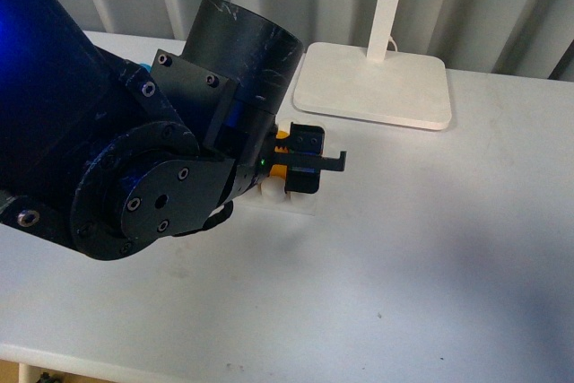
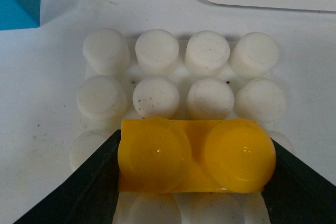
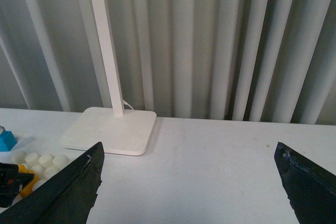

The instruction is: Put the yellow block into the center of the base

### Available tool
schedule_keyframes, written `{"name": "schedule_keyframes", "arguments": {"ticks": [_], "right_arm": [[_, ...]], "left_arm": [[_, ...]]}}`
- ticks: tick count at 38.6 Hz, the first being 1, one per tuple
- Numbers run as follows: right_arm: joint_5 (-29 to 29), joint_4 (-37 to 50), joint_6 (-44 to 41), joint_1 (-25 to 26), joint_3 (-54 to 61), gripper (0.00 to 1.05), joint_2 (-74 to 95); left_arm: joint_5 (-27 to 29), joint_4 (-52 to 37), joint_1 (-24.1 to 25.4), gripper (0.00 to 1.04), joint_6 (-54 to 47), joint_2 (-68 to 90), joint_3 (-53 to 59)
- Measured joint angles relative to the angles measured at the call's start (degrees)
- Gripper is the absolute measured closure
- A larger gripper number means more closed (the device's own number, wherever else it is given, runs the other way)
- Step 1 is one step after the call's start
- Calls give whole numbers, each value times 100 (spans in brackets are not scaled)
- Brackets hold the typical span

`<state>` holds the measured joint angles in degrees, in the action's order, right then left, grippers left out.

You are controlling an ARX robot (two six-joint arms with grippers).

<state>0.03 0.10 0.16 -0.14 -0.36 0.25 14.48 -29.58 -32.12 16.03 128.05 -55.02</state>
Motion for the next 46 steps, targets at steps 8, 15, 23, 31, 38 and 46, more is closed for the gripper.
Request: {"name": "schedule_keyframes", "arguments": {"ticks": [8,15,23,31,38,46], "right_arm": [[0,0,-2,0,0,9,0],[0,0,-2,0,0,9,0],[-4,0,0,2,0,9,0],[2,0,-2,0,0,9,0],[0,0,0,0,0,9,0],[9,-2,-2,0,0,9,0]], "left_arm": [[11,7,-7,39,2,-9,2],[26,-63,33,27,-59,-125,63],[44,-114,173,7,-162,-654,452],[-76,-271,640,6,-140,-2197,1248],[-695,-446,1364,6,149,-4131,2688],[-315,-2524,2039,31,-745,-5626,4092]]}}
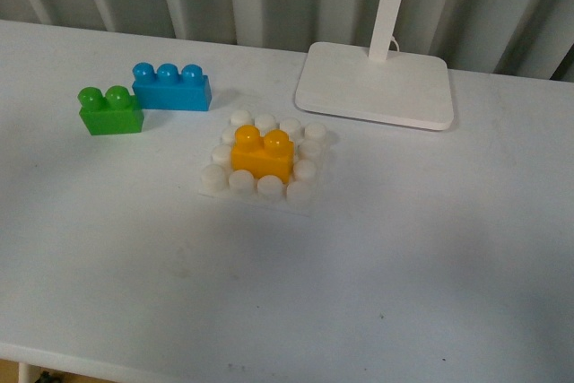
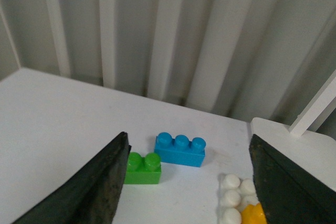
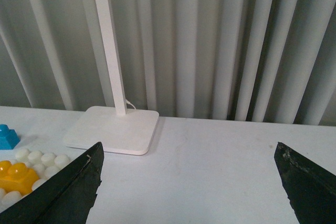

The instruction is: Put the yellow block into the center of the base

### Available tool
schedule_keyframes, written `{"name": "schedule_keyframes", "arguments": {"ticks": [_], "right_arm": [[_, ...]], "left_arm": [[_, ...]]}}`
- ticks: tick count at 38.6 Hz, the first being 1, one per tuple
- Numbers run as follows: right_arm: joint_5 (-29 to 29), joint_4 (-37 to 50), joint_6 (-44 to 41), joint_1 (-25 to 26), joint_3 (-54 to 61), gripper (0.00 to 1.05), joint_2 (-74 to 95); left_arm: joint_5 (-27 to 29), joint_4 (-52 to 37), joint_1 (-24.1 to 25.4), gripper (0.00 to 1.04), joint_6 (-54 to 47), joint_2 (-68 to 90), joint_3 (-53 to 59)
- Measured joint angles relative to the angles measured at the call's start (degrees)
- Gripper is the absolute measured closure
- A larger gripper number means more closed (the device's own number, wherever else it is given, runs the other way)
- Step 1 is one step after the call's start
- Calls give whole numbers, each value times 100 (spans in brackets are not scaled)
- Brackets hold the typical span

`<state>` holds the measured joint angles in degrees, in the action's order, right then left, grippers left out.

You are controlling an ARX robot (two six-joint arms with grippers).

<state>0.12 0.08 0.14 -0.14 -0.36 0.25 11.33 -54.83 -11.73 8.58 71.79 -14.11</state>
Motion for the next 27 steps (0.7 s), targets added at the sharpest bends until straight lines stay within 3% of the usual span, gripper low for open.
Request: {"name": "schedule_keyframes", "arguments": {"ticks": [5,8,14,18,20,27], "right_arm": [[-9,0,2,2,0,9,0],[-7,0,2,2,0,9,0],[-7,0,0,2,0,9,0],[-9,0,2,2,0,9,0],[-7,0,2,2,0,9,0],[-4,0,0,2,0,9,0]], "left_arm": [[-275,-101,258,62,-634,-632,516],[-352,-323,352,73,-710,-699,719],[-557,164,577,101,-778,-1410,1064],[-708,531,686,101,-800,-1906,1156],[-1036,739,922,101,-815,-2144,1202],[-1106,1318,1156,101,-815,-2850,1309]]}}
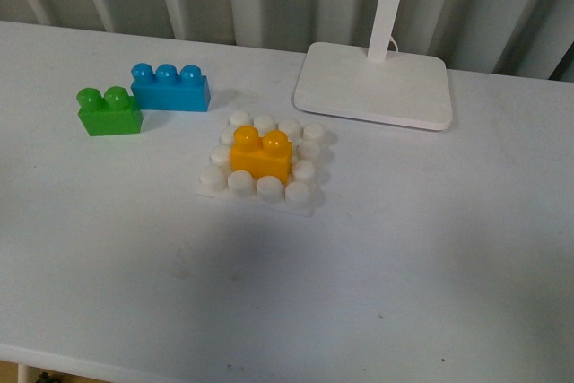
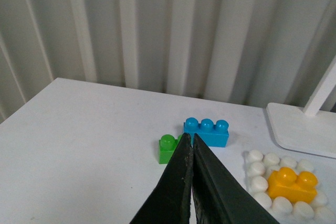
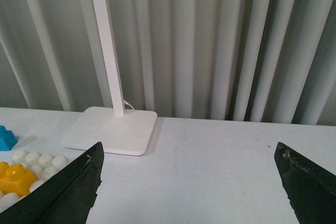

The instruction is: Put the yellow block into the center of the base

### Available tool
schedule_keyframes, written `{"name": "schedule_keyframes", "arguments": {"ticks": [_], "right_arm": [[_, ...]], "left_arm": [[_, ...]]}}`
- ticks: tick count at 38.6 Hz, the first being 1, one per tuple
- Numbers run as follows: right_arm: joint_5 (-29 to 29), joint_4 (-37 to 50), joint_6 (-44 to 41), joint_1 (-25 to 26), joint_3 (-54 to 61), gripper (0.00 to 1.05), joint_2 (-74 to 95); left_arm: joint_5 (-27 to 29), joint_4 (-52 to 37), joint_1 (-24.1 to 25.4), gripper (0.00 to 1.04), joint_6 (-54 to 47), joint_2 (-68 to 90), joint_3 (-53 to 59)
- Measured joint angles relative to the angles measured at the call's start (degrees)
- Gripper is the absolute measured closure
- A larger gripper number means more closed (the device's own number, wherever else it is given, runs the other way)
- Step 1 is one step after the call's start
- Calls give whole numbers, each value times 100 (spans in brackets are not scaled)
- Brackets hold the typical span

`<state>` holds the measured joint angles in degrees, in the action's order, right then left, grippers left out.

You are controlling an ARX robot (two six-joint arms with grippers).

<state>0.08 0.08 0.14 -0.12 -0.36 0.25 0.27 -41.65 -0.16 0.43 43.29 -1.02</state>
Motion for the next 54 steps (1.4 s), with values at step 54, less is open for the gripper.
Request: {"name": "schedule_keyframes", "arguments": {"ticks": [54], "right_arm": [[-2,0,2,0,0,9,0]], "left_arm": [[-26,4151,2,101,0,-4299,46]]}}
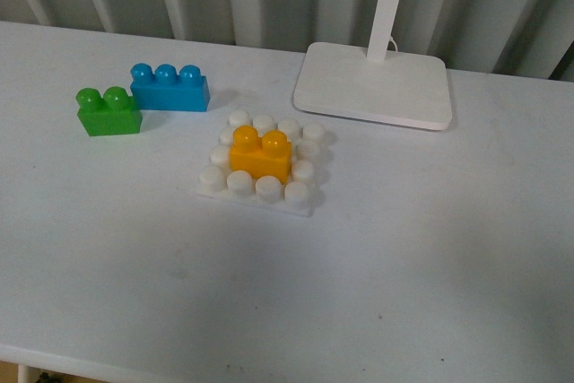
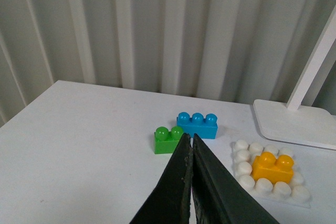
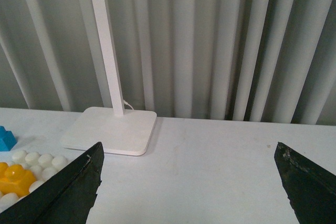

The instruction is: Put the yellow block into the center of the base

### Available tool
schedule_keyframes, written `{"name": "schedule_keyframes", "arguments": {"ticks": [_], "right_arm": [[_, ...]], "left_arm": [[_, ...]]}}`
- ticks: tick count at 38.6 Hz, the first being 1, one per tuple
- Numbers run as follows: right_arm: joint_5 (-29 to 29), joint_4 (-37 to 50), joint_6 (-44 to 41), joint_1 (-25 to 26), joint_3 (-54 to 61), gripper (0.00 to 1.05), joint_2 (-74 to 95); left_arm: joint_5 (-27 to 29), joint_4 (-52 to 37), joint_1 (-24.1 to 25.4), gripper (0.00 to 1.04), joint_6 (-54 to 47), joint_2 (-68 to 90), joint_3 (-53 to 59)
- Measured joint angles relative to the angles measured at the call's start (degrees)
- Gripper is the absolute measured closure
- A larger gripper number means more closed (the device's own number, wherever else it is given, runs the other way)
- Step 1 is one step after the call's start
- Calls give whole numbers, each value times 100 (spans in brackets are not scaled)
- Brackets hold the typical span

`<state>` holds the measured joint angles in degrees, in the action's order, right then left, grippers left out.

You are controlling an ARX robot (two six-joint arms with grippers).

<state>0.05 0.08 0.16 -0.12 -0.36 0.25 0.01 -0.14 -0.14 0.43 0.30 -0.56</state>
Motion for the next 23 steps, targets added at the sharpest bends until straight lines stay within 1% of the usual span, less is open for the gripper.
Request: {"name": "schedule_keyframes", "arguments": {"ticks": [5,6,7,8,10,13,17,19,20,23], "right_arm": [[0,2,0,0,0,9,0],[0,0,-2,0,0,9,0],[0,0,-2,0,0,9,0],[0,0,-2,0,0,9,0],[0,0,0,0,0,9,0],[0,0,-2,0,0,9,0],[0,2,-2,0,0,9,0],[0,0,-2,0,0,9,0],[0,0,0,0,0,9,0],[0,0,0,0,0,9,0]], "left_arm": [[0,0,0,101,0,0,0],[0,0,0,97,0,0,0],[0,0,0,90,0,0,0],[0,0,0,86,0,0,0],[0,0,0,75,0,0,0],[0,0,0,55,0,0,0],[0,0,0,34,0,0,0],[0,0,0,27,0,0,0],[0,2,0,19,0,0,0],[0,0,0,5,-13,0,0]]}}
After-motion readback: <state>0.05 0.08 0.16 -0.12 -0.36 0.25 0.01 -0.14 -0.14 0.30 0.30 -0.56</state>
